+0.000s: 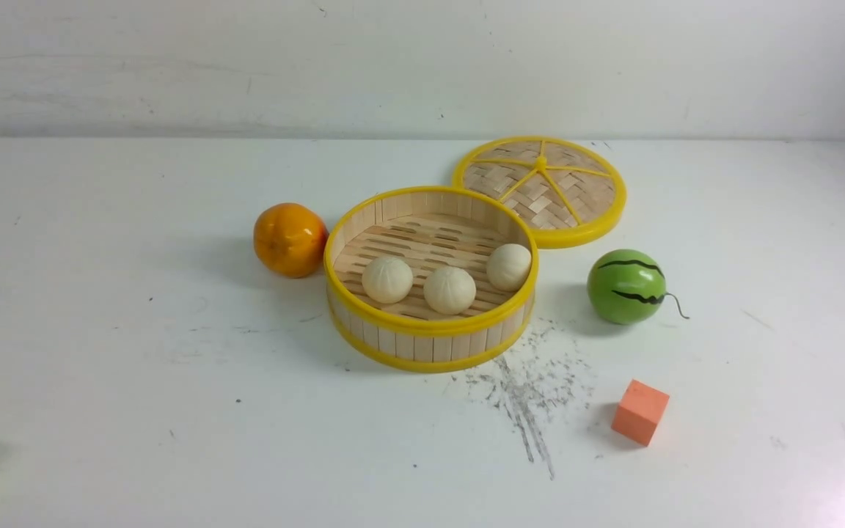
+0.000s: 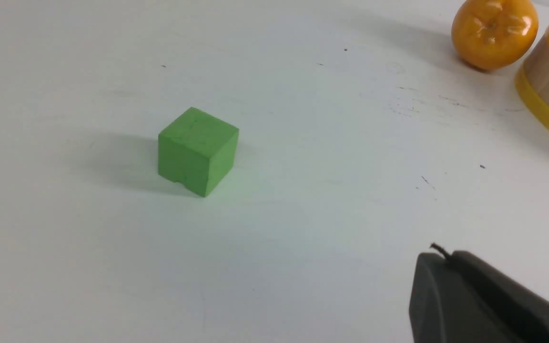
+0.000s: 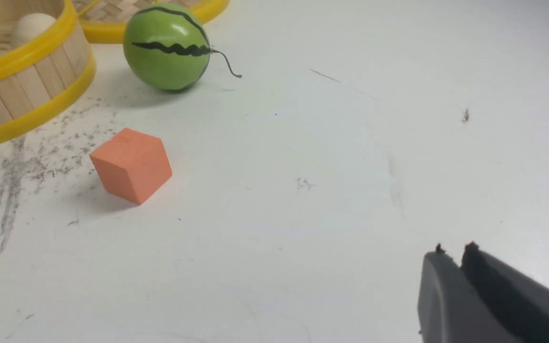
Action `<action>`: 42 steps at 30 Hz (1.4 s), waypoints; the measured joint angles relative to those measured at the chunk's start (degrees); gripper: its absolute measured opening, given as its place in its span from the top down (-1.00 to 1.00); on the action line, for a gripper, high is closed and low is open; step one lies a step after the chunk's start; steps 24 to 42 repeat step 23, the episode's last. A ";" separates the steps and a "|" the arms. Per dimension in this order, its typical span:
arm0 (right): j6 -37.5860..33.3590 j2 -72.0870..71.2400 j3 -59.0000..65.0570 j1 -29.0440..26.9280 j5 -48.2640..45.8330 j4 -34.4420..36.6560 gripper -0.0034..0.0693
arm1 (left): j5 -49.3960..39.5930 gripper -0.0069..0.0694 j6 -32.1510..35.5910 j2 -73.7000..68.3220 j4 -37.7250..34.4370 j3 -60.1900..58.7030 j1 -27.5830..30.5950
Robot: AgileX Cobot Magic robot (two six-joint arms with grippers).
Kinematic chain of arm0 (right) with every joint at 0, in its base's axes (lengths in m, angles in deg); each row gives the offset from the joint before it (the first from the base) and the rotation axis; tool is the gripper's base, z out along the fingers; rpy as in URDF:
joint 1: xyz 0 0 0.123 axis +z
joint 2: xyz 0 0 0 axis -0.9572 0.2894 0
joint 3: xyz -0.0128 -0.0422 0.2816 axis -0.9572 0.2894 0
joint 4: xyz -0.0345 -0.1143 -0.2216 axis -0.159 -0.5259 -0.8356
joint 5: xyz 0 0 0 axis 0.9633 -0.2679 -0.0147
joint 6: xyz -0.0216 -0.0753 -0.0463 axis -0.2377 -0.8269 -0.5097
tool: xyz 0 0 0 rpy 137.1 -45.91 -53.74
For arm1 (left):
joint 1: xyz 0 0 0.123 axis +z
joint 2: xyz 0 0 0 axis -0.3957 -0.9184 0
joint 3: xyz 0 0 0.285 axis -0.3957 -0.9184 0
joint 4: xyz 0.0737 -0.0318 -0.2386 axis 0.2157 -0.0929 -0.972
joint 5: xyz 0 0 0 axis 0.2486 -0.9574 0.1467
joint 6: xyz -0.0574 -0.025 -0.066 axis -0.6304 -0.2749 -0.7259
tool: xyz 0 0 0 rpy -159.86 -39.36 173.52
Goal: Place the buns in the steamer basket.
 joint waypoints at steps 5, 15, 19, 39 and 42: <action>0.00 0.00 0.00 0.00 0.00 0.00 0.74 | 0.00 0.86 0.00 0.00 0.00 0.00 0.00; 0.00 0.00 0.00 0.00 0.00 0.00 0.70 | 0.00 0.86 0.00 0.00 -0.05 0.00 0.00; 0.00 0.00 0.00 0.00 0.00 0.00 0.69 | 0.00 0.86 0.00 0.00 -0.05 0.00 0.00; 0.00 0.00 0.00 0.00 0.00 0.00 0.67 | 0.00 0.85 0.00 0.00 -0.05 0.00 0.00; 0.00 0.00 0.00 0.00 0.00 0.00 0.67 | 0.00 0.85 0.00 0.00 -0.05 0.00 0.00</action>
